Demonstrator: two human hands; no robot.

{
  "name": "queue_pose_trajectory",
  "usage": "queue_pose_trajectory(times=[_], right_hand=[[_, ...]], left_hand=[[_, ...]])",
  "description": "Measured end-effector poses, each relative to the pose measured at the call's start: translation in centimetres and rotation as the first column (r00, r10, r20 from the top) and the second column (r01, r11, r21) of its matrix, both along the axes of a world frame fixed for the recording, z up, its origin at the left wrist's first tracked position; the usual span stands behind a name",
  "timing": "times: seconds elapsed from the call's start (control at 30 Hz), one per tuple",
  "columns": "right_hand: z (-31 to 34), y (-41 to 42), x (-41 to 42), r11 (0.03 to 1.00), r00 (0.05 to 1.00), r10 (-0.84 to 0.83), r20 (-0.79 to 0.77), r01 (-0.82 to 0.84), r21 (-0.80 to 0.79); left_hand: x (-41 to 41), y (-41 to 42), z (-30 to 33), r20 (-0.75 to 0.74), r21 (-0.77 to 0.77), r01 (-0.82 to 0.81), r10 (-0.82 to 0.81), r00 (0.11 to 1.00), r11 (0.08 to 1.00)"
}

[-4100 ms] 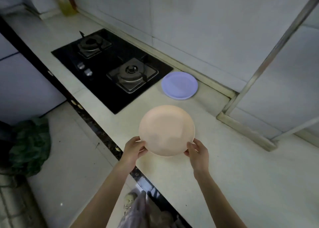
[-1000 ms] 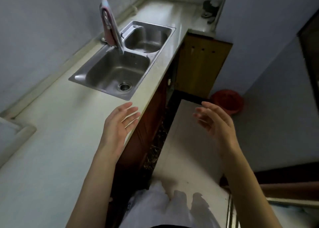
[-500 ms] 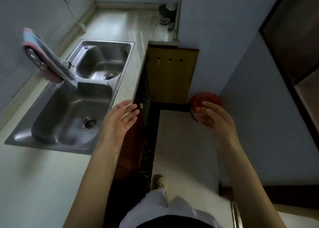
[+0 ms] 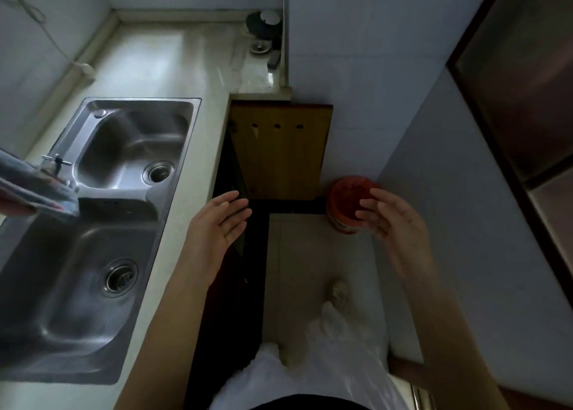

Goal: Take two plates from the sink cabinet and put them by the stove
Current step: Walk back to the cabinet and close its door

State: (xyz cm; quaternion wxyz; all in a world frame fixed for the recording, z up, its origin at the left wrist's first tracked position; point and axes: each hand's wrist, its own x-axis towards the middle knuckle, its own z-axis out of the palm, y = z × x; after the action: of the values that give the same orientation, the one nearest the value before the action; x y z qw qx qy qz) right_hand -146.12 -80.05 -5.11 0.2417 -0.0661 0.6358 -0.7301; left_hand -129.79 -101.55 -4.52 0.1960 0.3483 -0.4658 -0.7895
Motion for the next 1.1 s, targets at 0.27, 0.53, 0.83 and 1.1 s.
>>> queue_pose_trajectory(times=[0.27,0.53,0.83,1.1], right_hand=[[-0.4,-4.9,-13.5,0.988,0.989,0.150,0.006,-0.150,0.045],[-2.8,-11.6,-24.4,0.933,0.942,0.333,0.031,-0.335,0.132],[-10.1,-18.3,-31.2,0.917,0.951,0.308,0.027,-0.305,0.256],[-16.6,-24.3,-37.4,0.829,0.900,0.410,-0.147,-0.300,0.471]], left_hand=[[-10.9,-2.2,-0.9,-0.025,-0.033,-0.144,0.143,0.989,0.989],[-20.3,-4.0,-4.0,0.038,-0.037,-0.278,0.280,0.959,0.960],[-25.5,-8.9,-8.6,0.129,-0.057,-0.238,0.243,0.961,0.970],[-28.2,-11.3,-11.3,0.159,-0.132,-0.158,0.178,0.971,0.979]])
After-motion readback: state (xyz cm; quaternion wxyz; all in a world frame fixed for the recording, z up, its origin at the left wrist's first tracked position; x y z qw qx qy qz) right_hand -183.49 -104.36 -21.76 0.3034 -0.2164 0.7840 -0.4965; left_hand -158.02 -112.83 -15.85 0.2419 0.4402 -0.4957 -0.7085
